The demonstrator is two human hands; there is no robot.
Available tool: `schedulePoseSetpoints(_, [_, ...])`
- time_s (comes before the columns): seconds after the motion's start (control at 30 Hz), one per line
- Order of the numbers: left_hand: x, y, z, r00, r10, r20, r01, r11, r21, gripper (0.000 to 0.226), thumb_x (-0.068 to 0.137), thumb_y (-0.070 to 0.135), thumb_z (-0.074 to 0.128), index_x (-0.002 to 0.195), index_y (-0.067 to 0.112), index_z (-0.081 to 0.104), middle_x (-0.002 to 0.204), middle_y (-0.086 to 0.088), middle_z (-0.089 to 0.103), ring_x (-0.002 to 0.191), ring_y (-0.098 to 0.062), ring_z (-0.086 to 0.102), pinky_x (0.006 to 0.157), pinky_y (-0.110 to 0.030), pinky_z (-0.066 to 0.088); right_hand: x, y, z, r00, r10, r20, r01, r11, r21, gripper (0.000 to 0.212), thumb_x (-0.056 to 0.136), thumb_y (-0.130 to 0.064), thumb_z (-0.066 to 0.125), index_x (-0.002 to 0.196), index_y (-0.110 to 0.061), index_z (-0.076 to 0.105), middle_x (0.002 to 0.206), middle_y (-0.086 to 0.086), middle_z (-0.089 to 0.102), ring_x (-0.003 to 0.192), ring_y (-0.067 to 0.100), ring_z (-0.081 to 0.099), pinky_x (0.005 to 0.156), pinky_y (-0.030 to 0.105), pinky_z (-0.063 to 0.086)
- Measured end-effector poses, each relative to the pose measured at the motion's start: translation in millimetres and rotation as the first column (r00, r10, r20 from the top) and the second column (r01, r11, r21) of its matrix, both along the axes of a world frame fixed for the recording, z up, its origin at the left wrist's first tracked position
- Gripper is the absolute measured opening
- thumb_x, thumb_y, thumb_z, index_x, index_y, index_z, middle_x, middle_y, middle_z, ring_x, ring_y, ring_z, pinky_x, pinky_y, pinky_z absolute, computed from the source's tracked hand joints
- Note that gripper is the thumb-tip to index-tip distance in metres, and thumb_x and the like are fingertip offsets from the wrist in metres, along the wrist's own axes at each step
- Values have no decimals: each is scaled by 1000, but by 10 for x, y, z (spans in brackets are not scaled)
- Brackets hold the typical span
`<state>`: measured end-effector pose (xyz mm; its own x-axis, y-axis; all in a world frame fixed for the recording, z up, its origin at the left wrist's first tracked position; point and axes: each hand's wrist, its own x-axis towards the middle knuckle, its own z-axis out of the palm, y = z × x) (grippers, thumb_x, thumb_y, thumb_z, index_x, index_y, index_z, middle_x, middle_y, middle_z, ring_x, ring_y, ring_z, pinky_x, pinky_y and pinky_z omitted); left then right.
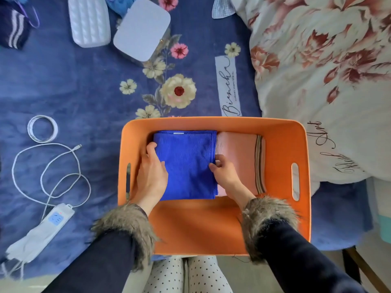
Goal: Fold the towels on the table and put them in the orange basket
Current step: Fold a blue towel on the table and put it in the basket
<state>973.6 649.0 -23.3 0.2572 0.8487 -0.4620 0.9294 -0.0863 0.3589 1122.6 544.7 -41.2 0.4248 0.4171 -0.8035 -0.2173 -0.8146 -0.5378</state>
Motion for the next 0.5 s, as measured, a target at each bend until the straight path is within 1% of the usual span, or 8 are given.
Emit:
schedulePoseSetpoints(0.07, [-38,-16,36,999,-38,-5,38,998,51,47,91,12,52,132,20,29,119,-16,51,83,-39,57,58,-38,38,-21,-1,3,1000,-19,-22,19,1000,5,20,94,-6,46,113,-9,51,77,0,52,67,16,45,59,29,38])
schedulePoseSetpoints(0.17, [-82,-41,64,997,-66,-26,68,995,79,46,93,15,50,132,23,27,117,-15,48,81,-37,56,55,-36,36,-50,-5,9,998,-35,-61,34,999,-9,25,94,-9,48,119,-5,50,93,7,55,81,22,51,68,33,41])
schedulePoseSetpoints(0.2, [-81,-41,65,995,-81,-54,86,993,86,47,94,14,50,134,23,27,117,-14,46,81,-36,56,54,-36,36,-55,-9,23,999,-21,-28,21,1000,-17,28,94,-10,48,121,-6,49,98,6,56,86,24,54,72,32,42])
schedulePoseSetpoints(0.27, [-58,-48,85,979,-154,-131,168,980,104,53,92,11,52,139,20,29,124,-15,41,91,-35,53,57,-38,39,-77,-50,77,979,69,193,-69,998,-7,32,92,-8,50,124,-9,48,110,8,57,99,28,56,78,30,41])
schedulePoseSetpoints(0.3, [-39,-66,100,966,-216,-144,234,965,122,53,90,11,54,139,17,33,131,-17,38,101,-38,51,64,-42,44,-90,-83,109,919,146,366,-164,986,16,37,89,-6,51,126,-9,48,118,10,54,103,30,55,80,31,41])
schedulePoseSetpoints(0.37, [-8,-121,107,910,-394,-130,411,899,154,55,88,17,60,139,15,40,146,-24,26,125,-46,37,92,-52,42,-114,-155,143,685,372,626,-459,888,-25,57,84,-8,57,138,-11,40,138,16,43,122,36,44,97,41,37])
schedulePoseSetpoints(0.43, [-3,-186,62,811,-562,-162,579,812,81,72,86,35,62,147,24,25,157,-16,-7,144,-40,-2,111,-57,16,-123,-218,99,399,624,671,-724,664,-187,80,83,-22,62,149,-21,17,157,11,12,145,32,6,114,51,12])
schedulePoseSetpoints(0.5, [-37,-187,-35,713,-662,-230,677,736,-15,92,82,54,58,149,31,-2,147,-7,-37,136,-32,-33,113,-56,-2,-95,-246,4,225,748,625,-820,491,-293,92,84,-37,61,149,-27,-2,157,2,-14,143,26,-19,115,52,-3])
